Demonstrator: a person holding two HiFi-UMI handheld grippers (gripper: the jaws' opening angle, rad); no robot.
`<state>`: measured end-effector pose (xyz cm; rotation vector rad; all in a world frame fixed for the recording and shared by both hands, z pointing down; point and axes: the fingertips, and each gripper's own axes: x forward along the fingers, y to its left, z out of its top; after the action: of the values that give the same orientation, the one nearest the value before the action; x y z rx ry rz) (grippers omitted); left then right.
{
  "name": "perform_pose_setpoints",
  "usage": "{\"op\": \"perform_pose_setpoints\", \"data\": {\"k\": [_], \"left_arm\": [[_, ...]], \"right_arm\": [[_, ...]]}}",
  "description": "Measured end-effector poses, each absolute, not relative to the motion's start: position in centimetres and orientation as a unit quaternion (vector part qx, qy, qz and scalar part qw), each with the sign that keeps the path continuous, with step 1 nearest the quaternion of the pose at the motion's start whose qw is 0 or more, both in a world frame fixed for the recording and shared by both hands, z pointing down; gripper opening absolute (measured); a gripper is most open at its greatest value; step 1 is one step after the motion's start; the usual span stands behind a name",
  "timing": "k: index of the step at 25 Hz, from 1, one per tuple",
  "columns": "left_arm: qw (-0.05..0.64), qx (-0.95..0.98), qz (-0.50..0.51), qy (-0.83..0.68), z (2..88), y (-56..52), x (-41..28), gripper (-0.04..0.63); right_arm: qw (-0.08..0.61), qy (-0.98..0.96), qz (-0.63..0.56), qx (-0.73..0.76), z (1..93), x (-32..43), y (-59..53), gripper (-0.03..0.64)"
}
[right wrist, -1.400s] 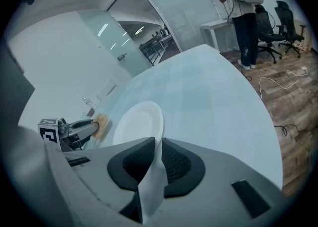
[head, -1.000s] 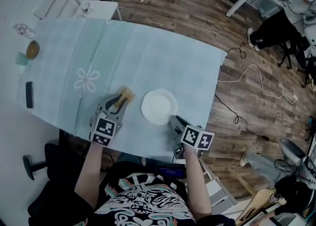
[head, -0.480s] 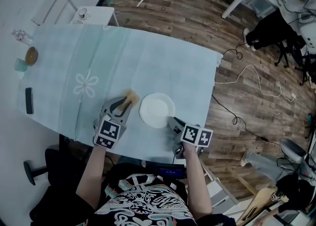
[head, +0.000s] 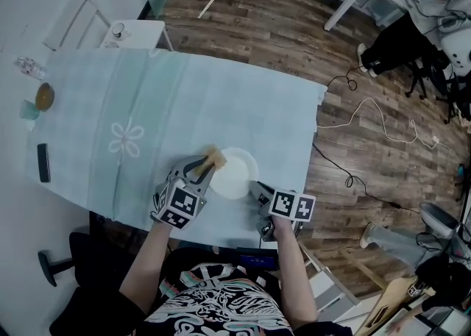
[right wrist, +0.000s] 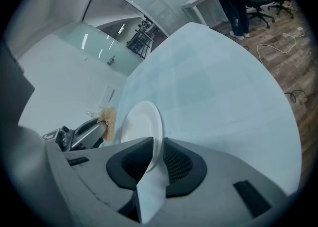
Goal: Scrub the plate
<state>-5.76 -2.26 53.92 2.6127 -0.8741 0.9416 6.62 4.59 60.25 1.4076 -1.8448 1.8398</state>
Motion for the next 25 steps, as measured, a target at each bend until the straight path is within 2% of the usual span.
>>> {"op": "perform_pose_setpoints", "data": {"k": [6, 19, 25], "left_arm": [[0.117, 0.891, 0.348, -0.269, 55.7, -1.7, -3.3, 0.115], [0.143, 0.875, 0.377, -0.267, 58.3, -1.7, -3.1, 0.117], [0.126, 0.869, 0.403, -0.258, 58.8, -1.7, -2.7, 0.116]], "right_arm": [[0.093, -0.621, 0.62, 0.47, 60.4, 6.8, 4.6, 0.034], [0.07, -0.616, 0.63, 0.467, 60.4, 6.7, 4.6, 0.025], [0.068, -0.618, 0.632, 0.463, 60.7, 6.7, 4.6, 0.021]]}}
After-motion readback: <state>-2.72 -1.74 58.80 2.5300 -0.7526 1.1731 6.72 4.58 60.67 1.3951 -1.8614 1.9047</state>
